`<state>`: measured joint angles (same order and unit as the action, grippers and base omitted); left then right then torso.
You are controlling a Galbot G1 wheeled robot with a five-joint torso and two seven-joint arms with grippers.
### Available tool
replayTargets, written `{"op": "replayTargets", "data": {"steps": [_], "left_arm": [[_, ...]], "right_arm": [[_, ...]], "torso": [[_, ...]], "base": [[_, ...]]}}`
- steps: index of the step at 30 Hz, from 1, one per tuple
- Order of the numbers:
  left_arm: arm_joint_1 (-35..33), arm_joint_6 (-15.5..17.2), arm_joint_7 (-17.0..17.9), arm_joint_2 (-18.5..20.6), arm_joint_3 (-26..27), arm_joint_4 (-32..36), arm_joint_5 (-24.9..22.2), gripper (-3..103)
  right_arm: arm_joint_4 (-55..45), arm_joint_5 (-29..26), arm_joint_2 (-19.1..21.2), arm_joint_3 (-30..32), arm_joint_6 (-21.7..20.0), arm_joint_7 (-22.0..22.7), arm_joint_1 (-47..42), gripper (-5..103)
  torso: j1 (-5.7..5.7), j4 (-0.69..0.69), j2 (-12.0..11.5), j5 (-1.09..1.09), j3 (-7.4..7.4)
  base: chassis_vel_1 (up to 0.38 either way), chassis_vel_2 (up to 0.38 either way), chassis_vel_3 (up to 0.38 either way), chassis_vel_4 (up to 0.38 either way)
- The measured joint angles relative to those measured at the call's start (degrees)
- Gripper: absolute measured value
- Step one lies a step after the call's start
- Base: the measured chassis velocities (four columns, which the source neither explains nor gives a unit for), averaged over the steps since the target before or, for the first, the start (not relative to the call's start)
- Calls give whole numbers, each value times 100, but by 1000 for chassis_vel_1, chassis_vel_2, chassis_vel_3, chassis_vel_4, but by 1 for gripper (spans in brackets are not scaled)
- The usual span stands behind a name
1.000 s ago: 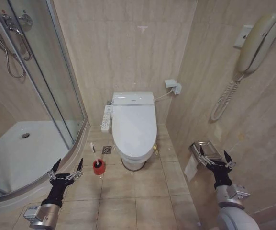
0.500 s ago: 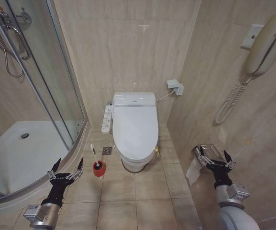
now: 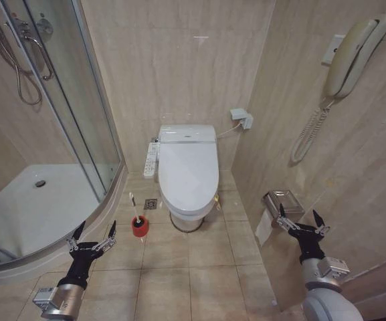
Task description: Open the toilet lid, clean the toilet bowl with a toilet brush, close the toilet lid, and flush.
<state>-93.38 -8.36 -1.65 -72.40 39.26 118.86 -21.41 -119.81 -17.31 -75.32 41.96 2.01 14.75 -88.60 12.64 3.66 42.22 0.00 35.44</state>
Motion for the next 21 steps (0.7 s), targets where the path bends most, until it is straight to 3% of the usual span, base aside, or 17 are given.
{"op": "replayTargets", "data": {"steps": [21], "left_arm": [[1,0,0,0,0,0,0,100]], "right_arm": [[0,0,0,0,0,0,0,100]], "torso": [[-1,1,-1,0,0]], "base": [[17,-16,-18,14]]}}
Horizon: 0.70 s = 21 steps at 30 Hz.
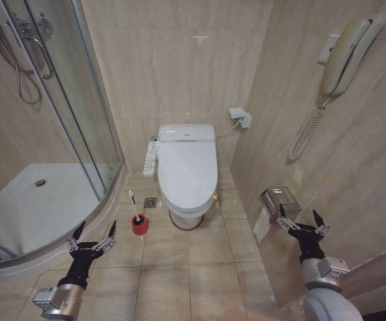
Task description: Open the toilet lid, clean the toilet bowl with a toilet brush, close the toilet lid, and flush.
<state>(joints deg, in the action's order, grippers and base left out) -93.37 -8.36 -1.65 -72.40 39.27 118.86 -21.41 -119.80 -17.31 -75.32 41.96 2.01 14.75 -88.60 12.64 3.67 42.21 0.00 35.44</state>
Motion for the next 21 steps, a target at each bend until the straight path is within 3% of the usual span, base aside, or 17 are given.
{"op": "replayTargets", "data": {"steps": [21], "left_arm": [[0,0,0,0,0,0,0,100]], "right_arm": [[0,0,0,0,0,0,2,100]], "torso": [[1,0,0,0,0]], "base": [[0,0,0,0]]}}
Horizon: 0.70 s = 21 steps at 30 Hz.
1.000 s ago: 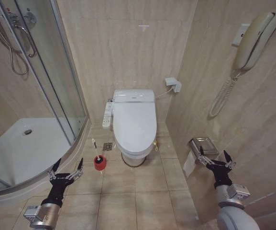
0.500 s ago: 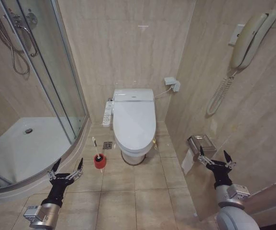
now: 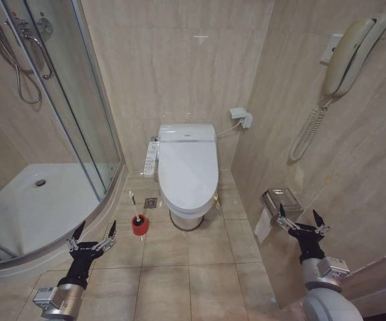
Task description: Open the toilet lid, clean the toilet bowl with a toilet brush, close the toilet lid, and flush.
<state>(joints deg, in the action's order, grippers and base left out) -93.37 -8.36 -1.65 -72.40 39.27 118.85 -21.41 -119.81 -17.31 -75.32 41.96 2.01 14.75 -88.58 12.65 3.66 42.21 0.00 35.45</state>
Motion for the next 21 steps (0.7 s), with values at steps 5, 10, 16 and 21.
{"op": "replayTargets", "data": {"steps": [5,10,16,21], "left_arm": [[0,0,0,0,0,0,0,100],[0,0,0,0,0,0,0,100],[0,0,0,0,0,0,0,100],[0,0,0,0,0,0,0,100]], "right_arm": [[0,0,0,0,0,0,0,100],[0,0,0,0,0,0,0,100],[0,0,0,0,0,0,0,100],[0,0,0,0,0,0,0,100]], "torso": [[0,0,0,0,0],[0,0,0,0,0],[0,0,0,0,0],[0,0,0,0,0]], "base": [[0,0,0,0],[0,0,0,0],[0,0,0,0],[0,0,0,0]]}}
